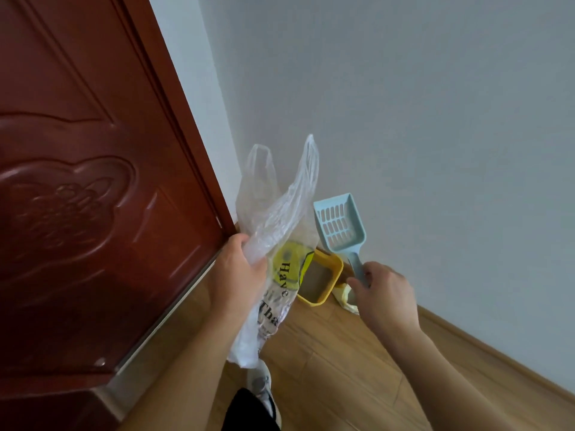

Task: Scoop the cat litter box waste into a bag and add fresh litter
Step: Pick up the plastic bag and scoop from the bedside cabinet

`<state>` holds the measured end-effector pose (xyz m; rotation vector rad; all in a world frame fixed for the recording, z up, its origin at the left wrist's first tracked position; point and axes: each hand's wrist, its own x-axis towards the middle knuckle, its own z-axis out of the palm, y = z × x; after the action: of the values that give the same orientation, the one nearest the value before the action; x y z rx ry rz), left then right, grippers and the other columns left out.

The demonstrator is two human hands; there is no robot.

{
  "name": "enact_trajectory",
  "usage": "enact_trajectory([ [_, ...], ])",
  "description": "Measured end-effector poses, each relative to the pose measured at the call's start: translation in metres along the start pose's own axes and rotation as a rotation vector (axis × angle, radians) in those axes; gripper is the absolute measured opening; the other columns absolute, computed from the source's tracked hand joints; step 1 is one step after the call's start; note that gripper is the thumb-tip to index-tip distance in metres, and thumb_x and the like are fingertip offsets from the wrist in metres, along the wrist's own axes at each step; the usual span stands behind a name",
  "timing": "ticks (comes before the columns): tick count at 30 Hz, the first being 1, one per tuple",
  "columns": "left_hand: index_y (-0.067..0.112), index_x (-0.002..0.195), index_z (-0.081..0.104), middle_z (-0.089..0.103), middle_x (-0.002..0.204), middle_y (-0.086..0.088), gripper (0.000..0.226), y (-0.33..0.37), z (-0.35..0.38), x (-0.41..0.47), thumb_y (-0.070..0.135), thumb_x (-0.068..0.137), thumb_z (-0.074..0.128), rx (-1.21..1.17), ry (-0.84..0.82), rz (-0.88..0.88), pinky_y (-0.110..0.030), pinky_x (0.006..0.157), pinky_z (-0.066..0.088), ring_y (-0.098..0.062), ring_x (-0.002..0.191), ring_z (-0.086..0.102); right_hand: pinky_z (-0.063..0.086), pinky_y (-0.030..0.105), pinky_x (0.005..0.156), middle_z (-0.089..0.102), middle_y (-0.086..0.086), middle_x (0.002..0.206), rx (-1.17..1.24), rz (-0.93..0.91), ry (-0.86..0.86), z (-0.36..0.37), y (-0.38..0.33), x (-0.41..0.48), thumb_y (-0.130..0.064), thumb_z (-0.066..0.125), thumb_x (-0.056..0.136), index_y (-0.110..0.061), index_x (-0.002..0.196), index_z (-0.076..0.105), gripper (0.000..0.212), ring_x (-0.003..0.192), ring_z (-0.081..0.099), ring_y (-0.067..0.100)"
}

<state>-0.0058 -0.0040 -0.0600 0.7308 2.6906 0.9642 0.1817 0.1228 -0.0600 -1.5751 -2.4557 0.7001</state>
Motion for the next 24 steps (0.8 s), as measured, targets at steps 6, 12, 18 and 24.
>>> enact_trajectory([
  [6, 0.017, 0.126, 0.057, 0.065, 0.121, -0.001, 0.052, -0.025, 0.047, 0.092, 0.031, 0.08, 0.077, 0.046, -0.093, 0.013, -0.036, 0.088, 0.048, -0.023, 0.109, 0.061, 0.045, 0.032, 0.066, 0.067, 0.0, 0.086, -0.016, 0.072, -0.049, 0.061, -0.022, 0.073, -0.038, 0.068, 0.086, -0.017, 0.093, 0.065, 0.022, 0.078, 0.061, 0.022],
  [12, 0.015, 0.13, 0.055, 0.064, 0.125, -0.004, 0.055, -0.06, 0.13, 0.163, 0.03, 0.082, 0.075, 0.114, -0.142, 0.028, -0.038, 0.09, 0.048, -0.026, 0.112, 0.06, 0.032, 0.029, 0.061, 0.062, -0.001, 0.08, 0.007, 0.108, -0.083, 0.145, 0.001, 0.152, -0.04, 0.068, 0.086, -0.017, 0.084, 0.061, 0.024, 0.068, 0.047, 0.018],
  [18, 0.012, 0.131, 0.054, 0.064, 0.12, -0.005, 0.055, -0.154, 0.284, 0.19, 0.025, 0.082, 0.075, 0.119, -0.146, 0.047, -0.031, 0.081, 0.045, -0.024, 0.104, 0.061, 0.026, 0.02, 0.049, 0.055, -0.007, 0.072, 0.047, 0.116, -0.155, 0.296, 0.088, 0.225, -0.038, 0.067, 0.088, -0.018, 0.078, 0.056, 0.025, 0.061, 0.045, 0.006],
  [24, 0.014, 0.134, 0.051, 0.061, 0.123, -0.007, 0.056, -0.271, 0.438, 0.206, 0.026, 0.084, 0.073, 0.104, -0.222, 0.071, -0.038, 0.083, 0.054, -0.026, 0.103, 0.062, 0.038, 0.029, 0.06, 0.06, -0.005, 0.078, 0.034, 0.177, -0.179, 0.474, 0.175, 0.258, -0.039, 0.069, 0.086, -0.019, 0.083, 0.059, 0.022, 0.071, 0.055, 0.017],
])
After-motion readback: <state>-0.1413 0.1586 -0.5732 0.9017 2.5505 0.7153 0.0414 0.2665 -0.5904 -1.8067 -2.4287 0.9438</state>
